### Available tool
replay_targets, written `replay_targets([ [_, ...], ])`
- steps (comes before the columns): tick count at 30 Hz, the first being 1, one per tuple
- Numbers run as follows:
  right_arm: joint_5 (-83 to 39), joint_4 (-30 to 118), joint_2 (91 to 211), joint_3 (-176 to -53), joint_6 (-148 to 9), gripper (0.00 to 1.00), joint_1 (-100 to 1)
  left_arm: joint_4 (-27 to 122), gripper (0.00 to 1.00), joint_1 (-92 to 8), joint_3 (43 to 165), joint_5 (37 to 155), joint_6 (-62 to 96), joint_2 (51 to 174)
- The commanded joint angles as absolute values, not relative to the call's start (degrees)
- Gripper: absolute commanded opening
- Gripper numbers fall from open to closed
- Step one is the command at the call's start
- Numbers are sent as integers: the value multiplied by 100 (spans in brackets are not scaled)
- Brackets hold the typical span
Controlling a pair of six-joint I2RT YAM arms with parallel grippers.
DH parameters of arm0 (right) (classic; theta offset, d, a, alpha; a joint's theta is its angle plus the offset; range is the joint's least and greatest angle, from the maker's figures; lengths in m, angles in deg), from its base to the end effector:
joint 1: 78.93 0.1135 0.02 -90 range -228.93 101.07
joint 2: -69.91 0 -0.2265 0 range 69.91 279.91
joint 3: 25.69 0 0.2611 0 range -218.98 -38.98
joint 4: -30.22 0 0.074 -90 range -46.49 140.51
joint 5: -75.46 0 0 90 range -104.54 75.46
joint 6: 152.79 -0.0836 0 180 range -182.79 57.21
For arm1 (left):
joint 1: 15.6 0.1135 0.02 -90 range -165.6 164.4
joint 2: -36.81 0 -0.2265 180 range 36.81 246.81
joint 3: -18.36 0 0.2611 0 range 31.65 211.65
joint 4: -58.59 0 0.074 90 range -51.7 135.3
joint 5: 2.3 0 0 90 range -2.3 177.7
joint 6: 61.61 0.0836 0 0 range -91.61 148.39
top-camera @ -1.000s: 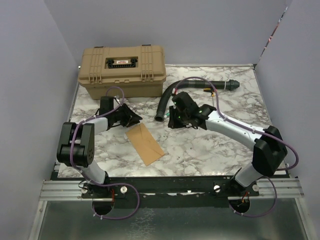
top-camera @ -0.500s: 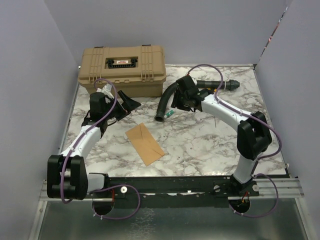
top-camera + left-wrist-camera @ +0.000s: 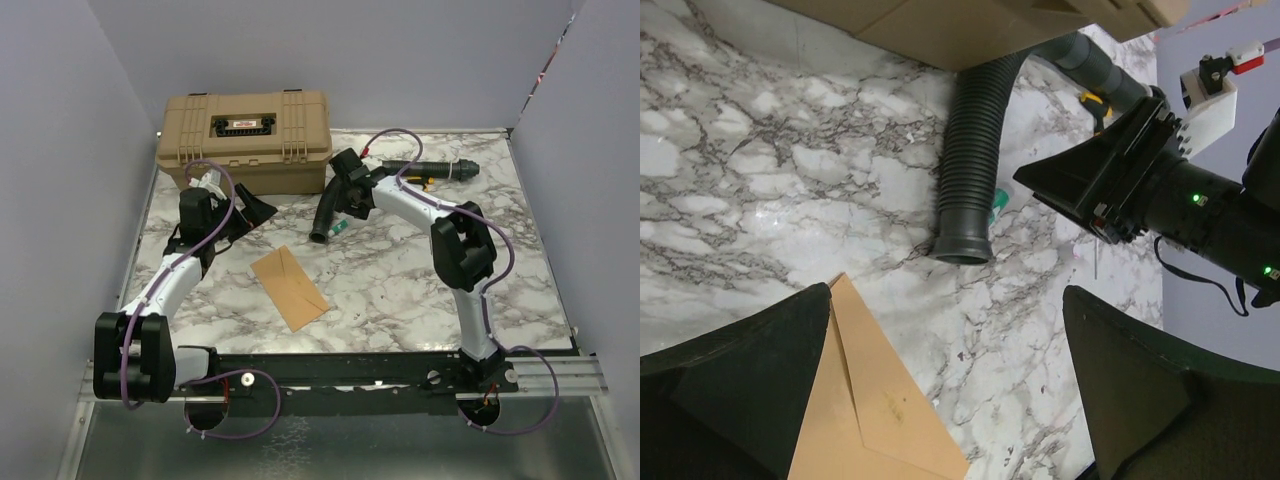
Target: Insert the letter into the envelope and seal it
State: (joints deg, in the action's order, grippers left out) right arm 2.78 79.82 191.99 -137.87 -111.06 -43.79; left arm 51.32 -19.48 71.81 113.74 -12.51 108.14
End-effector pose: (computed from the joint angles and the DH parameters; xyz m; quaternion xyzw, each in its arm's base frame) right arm 0.4032 0.2534 0.1280 0.1484 0.9430 0.0645 0.2908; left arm 0.3277 -0.0590 0.1845 -0.1465 0.8182 -0.3748 0.4106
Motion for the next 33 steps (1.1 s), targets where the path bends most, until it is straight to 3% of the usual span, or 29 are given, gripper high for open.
replay_targets([
  [1, 585, 8582, 19499, -14083, -11271, 48, -4389, 5116, 99, -1969, 6929, 11231, -1161, 10655],
  [9, 306, 8498, 19721, -14126, -11107, 48, -4386, 5117, 99, -1969, 6877, 11168, -1100, 10571],
  [18, 159, 8701, 19951, -14260, -11173, 40, -4382, 5053, 99, -1965, 6848, 11153, -1054, 10508],
  [26, 31, 8732, 19852, -14211, -11229, 26, -4381, 5047, 99, -1971, 7006, 11334, -923, 10614],
  [29, 0, 8669, 19765, -14112, -11270, 28, -4377, 5041, 99, -1982, 7019, 11345, -914, 10640],
  [33, 61, 8823, 19713, -14152, -11325, 44, -4380, 5032, 99, -1991, 7001, 11353, -921, 10659],
])
